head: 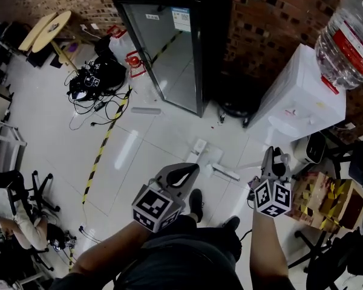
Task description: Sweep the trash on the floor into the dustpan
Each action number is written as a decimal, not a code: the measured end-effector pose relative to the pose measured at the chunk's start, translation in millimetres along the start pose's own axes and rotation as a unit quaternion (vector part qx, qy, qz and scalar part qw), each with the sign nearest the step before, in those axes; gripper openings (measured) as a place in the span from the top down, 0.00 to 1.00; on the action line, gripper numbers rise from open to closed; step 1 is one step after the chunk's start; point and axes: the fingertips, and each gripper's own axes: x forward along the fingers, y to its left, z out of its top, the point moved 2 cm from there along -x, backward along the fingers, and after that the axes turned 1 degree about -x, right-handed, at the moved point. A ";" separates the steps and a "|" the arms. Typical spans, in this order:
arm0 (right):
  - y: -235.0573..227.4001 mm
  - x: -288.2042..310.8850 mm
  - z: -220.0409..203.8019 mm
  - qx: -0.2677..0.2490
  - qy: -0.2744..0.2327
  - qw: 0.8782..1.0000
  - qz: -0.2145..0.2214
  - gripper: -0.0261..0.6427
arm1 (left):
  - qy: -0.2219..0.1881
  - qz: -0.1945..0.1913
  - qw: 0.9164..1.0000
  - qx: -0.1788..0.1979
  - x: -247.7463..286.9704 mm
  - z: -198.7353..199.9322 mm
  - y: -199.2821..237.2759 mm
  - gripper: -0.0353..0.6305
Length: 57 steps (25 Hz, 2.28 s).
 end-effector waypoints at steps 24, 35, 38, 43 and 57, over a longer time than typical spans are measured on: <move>2.2 -19.6 42.5 -0.025 -0.014 0.999 0.030 0.85 | -0.009 -0.015 1.000 0.002 45.8 17.3 -3.6 0.94; -20.1 -68.5 101.2 -0.017 -0.022 0.999 0.028 0.85 | -0.037 -0.042 0.998 0.017 73.9 85.9 -53.0 0.94; -29.8 -88.2 118.1 -0.012 -0.024 0.999 0.031 0.85 | -0.048 -0.045 0.997 0.031 74.7 100.8 -71.5 0.94; -60.0 -125.7 160.0 -0.017 -0.024 0.998 0.049 0.85 | -0.066 -0.039 0.997 0.029 76.4 131.5 -111.0 0.94; -156.1 -214.2 224.7 -0.056 -0.038 0.997 0.033 0.85 | -0.127 -0.065 0.988 0.050 86.5 205.1 -239.6 0.94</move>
